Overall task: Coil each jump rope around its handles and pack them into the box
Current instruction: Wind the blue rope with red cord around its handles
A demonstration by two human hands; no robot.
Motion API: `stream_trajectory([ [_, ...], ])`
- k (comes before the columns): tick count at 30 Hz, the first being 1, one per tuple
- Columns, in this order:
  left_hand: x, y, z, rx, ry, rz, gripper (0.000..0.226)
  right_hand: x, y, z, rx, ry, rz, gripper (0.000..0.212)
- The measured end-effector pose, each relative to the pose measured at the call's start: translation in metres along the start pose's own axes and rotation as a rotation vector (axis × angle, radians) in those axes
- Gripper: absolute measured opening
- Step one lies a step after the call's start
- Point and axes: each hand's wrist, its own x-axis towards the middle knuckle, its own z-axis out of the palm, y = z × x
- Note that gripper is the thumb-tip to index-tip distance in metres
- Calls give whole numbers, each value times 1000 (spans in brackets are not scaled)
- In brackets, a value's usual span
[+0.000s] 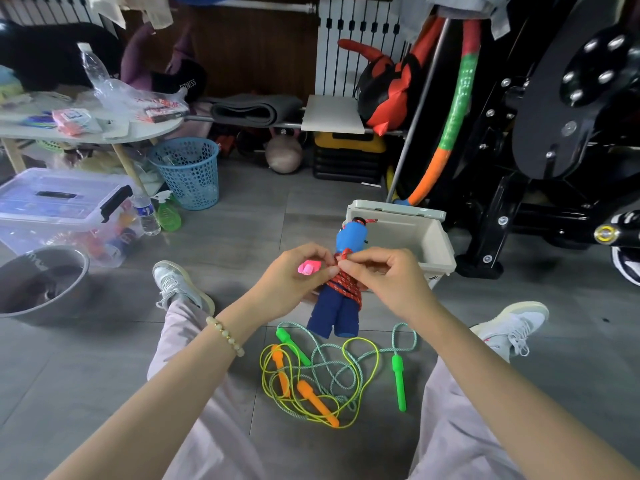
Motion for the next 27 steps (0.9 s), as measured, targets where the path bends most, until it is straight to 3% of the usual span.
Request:
stream_trajectory([
  [4,-2,-3,4,120,31,48,10,-3,1,0,-89,65,-51,16],
  [10,-1,-15,5,414,194,327,6,-9,1,8,-43,115,-73,18],
  [14,-1,-17,10,421,266,411,7,-12,-1,15,33,229,-60,10],
  [19,-2,-20,9,441,308,454,15,-15,-2,20,-309,205,-310,10],
  [22,-5,-18,14,347,301,452,14,-13,0,22,-464,176,-352,12],
  [27,-3,-26,12,353,328,431,14,-5,5,22,-312,98,-250,7],
])
